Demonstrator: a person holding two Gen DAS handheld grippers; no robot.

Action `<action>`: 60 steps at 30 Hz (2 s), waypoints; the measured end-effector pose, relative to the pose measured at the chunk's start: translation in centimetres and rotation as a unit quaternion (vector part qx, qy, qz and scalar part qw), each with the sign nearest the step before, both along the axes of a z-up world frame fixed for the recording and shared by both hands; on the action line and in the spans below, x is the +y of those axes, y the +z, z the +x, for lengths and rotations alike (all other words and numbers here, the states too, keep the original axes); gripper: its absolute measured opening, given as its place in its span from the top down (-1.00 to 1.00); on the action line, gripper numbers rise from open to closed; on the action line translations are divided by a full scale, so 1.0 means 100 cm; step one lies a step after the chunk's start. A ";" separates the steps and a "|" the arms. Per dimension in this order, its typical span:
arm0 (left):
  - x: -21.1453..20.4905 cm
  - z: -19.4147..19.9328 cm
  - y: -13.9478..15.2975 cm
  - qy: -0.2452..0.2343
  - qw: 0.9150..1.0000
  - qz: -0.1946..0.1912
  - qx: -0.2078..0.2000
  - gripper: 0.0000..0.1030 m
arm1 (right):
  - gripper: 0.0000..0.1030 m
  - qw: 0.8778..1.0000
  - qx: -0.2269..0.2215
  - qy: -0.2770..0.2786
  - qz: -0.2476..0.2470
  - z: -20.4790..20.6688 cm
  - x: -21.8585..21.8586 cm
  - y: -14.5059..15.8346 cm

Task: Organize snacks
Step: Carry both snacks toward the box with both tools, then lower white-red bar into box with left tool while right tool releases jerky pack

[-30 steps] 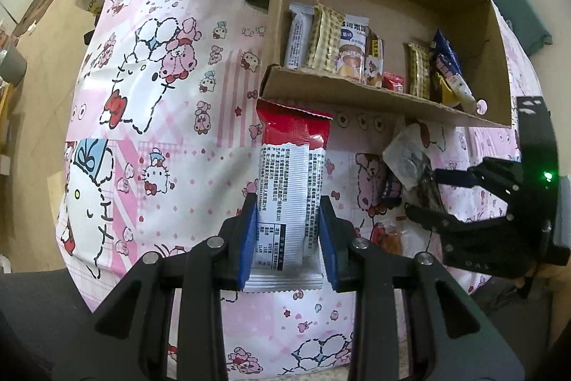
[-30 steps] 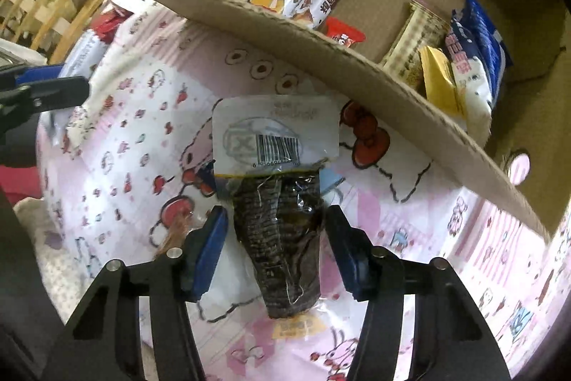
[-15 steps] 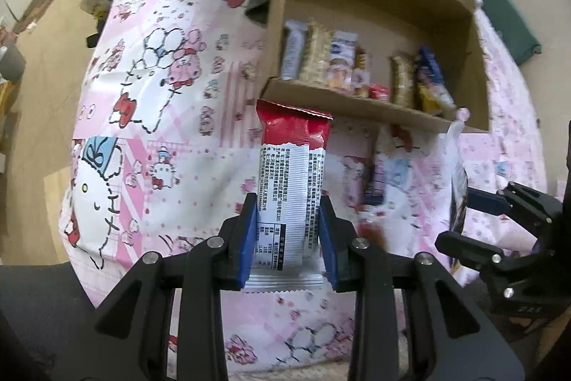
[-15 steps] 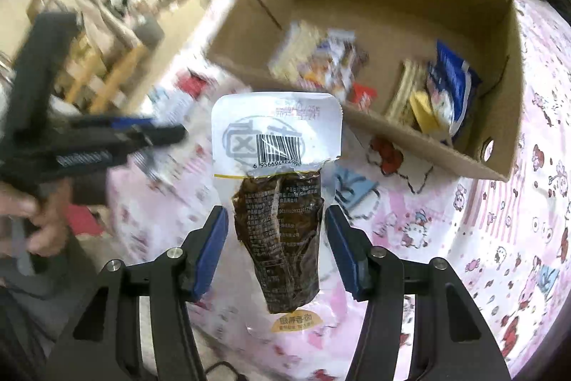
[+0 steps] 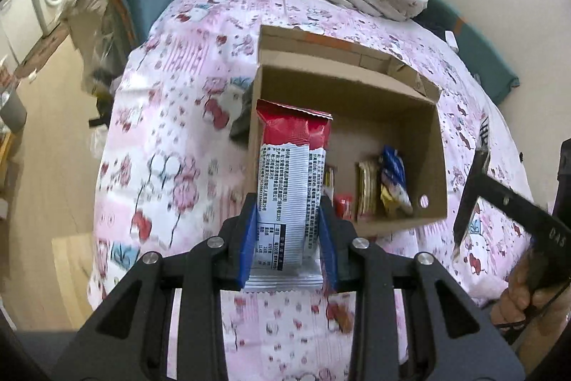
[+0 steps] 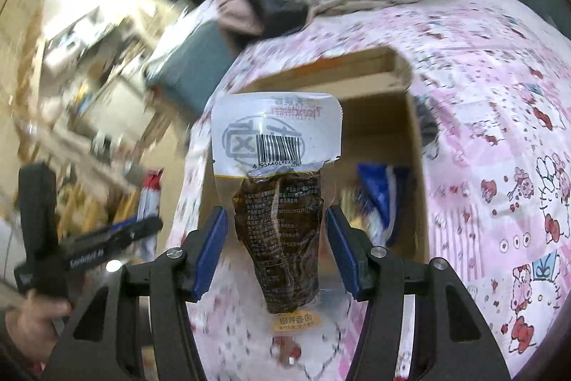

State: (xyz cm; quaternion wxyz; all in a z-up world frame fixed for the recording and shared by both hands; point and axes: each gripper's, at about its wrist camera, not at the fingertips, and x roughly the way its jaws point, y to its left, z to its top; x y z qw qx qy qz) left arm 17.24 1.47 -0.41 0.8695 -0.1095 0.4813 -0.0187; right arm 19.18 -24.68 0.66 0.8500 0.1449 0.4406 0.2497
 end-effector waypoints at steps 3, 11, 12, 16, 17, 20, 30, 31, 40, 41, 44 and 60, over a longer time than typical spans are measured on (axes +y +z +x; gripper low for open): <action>-0.006 0.021 -0.003 -0.013 1.000 0.021 0.003 0.45 | -0.14 1.000 0.001 -0.022 0.018 0.013 0.001 -0.010; -0.021 0.055 -0.037 -0.029 1.000 0.011 0.003 0.45 | -0.14 0.999 -0.001 -0.028 0.040 0.040 0.005 -0.040; -0.022 0.056 -0.042 -0.030 0.999 0.011 0.002 0.45 | -0.14 0.999 -0.002 -0.029 0.040 0.040 0.006 -0.042; -0.022 0.062 -0.064 -0.022 1.000 0.011 0.010 0.45 | -0.14 0.999 0.002 -0.027 0.021 0.044 0.011 -0.058; -0.021 0.064 -0.067 -0.018 1.000 0.011 0.010 0.45 | -0.15 0.999 0.004 -0.031 0.018 0.046 0.013 -0.062; -0.021 0.067 -0.071 -0.019 1.000 0.017 0.002 0.45 | -0.16 0.999 0.006 -0.031 0.011 0.049 0.018 -0.068; -0.029 0.065 -0.083 -0.030 0.999 0.029 0.012 0.44 | -0.22 1.000 -0.005 -0.022 -0.019 0.047 0.031 -0.078; -0.030 0.065 -0.084 -0.031 0.999 0.029 0.013 0.44 | -0.22 1.000 -0.003 -0.022 -0.021 0.047 0.032 -0.080; -0.029 0.065 -0.083 -0.030 0.999 0.019 0.015 0.44 | -0.24 0.999 0.004 -0.019 -0.027 0.048 0.035 -0.083; -0.029 0.065 -0.083 -0.030 0.999 0.018 0.015 0.44 | -0.24 0.999 0.006 -0.018 -0.027 0.049 0.036 -0.084; -0.030 0.064 -0.083 -0.032 0.999 0.020 0.013 0.44 | -0.25 0.999 0.016 -0.014 -0.029 0.050 0.038 -0.087; -0.037 0.065 -0.088 -0.043 0.998 0.038 0.018 0.33 | -0.70 0.996 0.054 0.020 -0.068 0.051 0.054 -0.097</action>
